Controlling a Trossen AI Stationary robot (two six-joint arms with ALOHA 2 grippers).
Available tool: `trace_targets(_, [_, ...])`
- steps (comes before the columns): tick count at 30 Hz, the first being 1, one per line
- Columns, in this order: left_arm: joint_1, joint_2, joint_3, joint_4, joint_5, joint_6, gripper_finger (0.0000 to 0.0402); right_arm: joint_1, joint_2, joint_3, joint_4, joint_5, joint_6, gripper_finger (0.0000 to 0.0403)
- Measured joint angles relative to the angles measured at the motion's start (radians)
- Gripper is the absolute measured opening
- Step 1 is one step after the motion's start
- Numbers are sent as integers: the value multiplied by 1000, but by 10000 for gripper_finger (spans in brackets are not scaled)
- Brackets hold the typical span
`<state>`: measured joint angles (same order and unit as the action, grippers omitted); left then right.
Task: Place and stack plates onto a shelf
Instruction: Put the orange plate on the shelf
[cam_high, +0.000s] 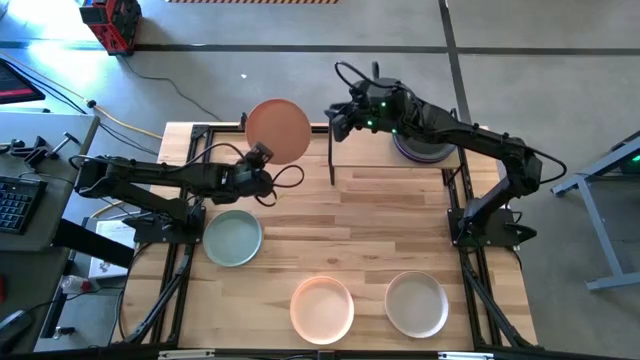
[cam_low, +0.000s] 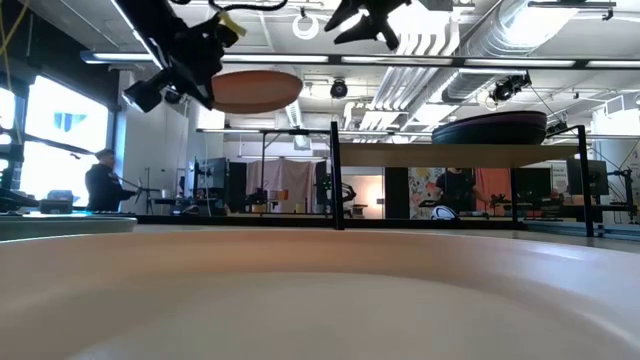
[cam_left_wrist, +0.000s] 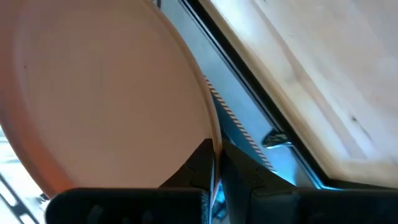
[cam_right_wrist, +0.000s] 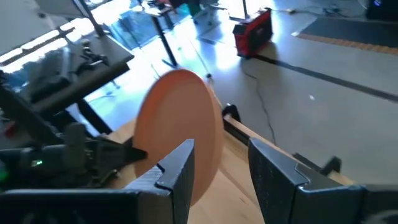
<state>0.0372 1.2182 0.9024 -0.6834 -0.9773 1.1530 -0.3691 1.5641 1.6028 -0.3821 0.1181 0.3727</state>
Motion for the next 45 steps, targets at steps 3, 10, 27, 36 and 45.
trace_targets(3, [0,0,0,55,0,58,9,12,0,0,-35,38,23,133])
trace_targets(10, [0,0,0,198,0,223,10,34,1,0,-91,77,61,133])
trace_targets(27, [1,1,1,457,0,456,10,43,1,0,-116,75,103,133])
trace_targets(36, [0,1,1,530,5,457,10,42,20,3,-116,73,153,133])
trace_targets(45, [0,2,1,526,13,445,10,43,36,2,-127,73,169,59])
